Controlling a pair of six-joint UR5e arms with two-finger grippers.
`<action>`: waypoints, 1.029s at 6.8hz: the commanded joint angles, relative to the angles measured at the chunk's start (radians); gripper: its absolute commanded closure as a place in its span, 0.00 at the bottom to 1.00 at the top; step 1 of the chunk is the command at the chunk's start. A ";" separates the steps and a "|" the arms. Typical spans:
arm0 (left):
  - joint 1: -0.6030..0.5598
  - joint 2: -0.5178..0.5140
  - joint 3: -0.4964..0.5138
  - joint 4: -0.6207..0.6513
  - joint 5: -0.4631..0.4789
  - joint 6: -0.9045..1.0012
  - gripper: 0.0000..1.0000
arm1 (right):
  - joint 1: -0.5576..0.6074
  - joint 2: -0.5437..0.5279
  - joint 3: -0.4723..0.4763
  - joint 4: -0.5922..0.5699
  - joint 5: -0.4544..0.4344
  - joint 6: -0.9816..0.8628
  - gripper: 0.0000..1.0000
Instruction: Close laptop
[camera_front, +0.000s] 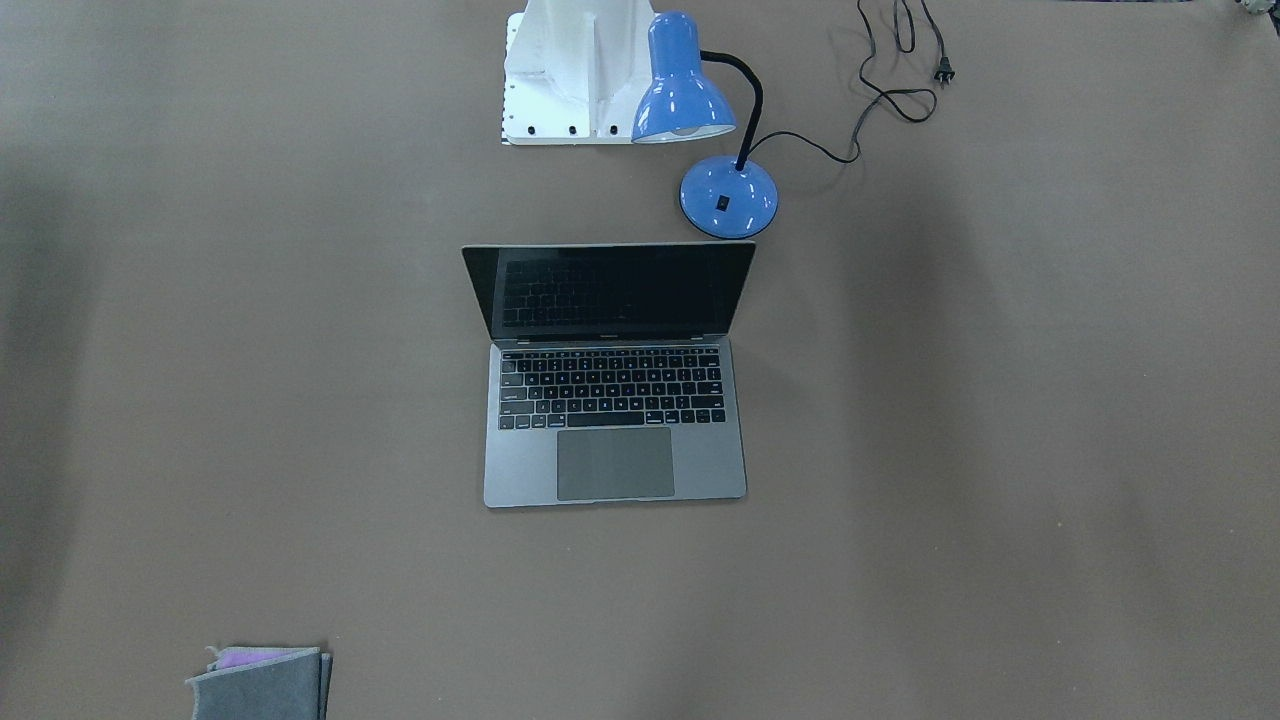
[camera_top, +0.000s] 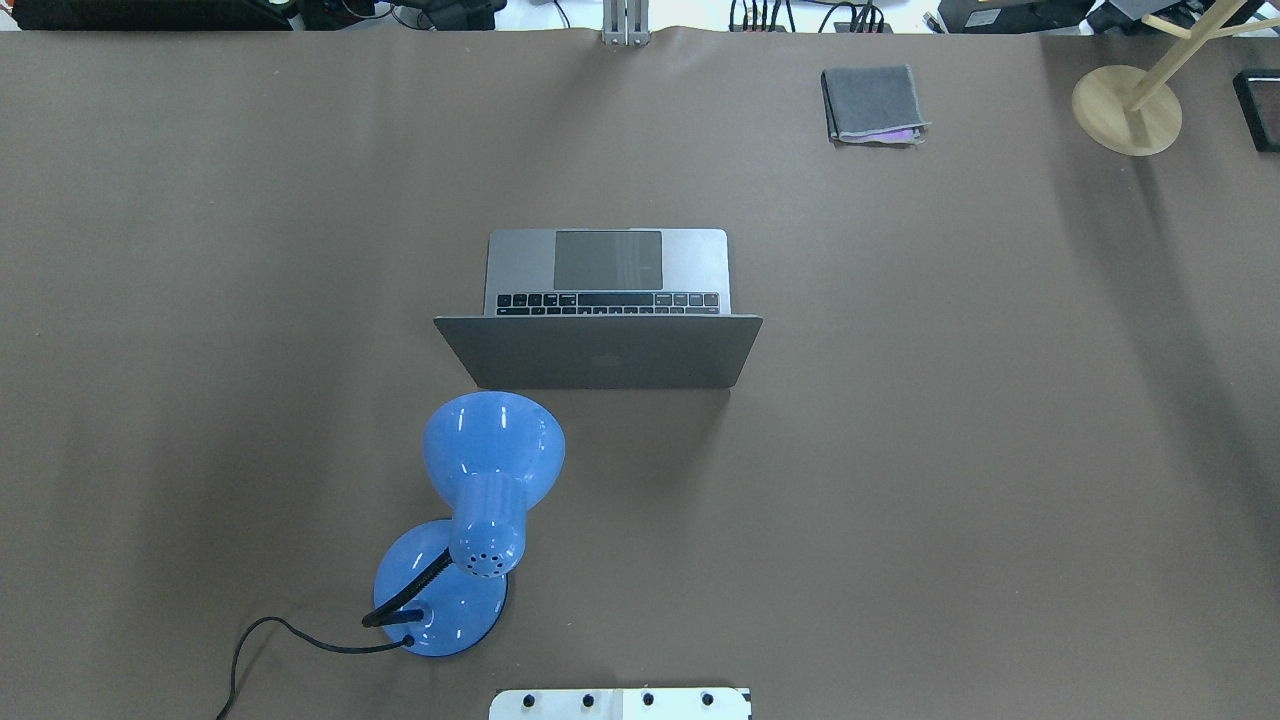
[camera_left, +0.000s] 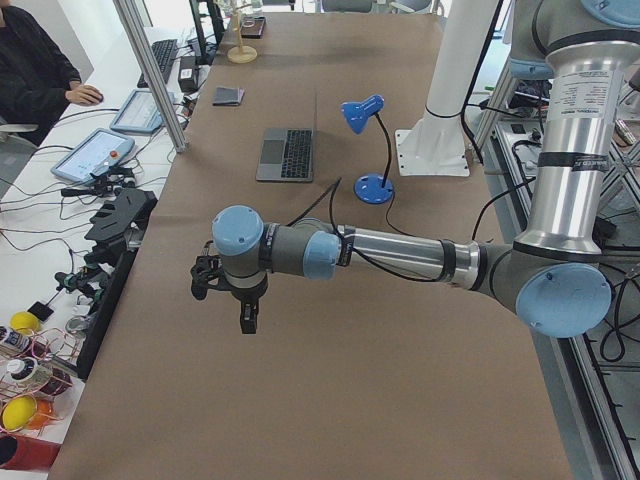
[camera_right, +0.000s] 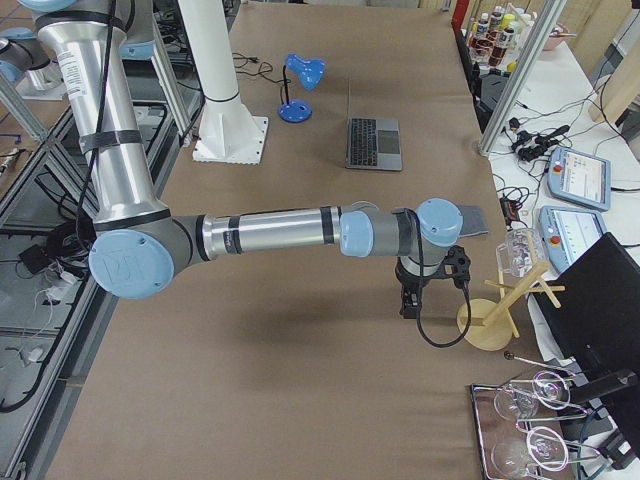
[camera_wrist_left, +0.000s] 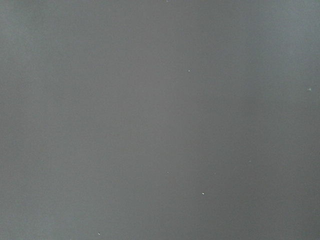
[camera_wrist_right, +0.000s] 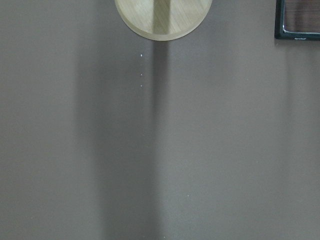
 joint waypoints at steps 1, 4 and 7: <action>0.001 -0.009 -0.001 -0.001 0.000 -0.004 0.02 | 0.000 0.006 0.000 -0.001 0.000 0.000 0.00; 0.005 -0.087 -0.009 0.004 -0.002 -0.069 0.02 | -0.029 0.088 -0.015 -0.001 -0.027 0.002 0.00; 0.143 -0.184 -0.115 0.007 -0.005 -0.411 0.02 | -0.191 0.204 0.057 0.000 0.040 0.349 0.00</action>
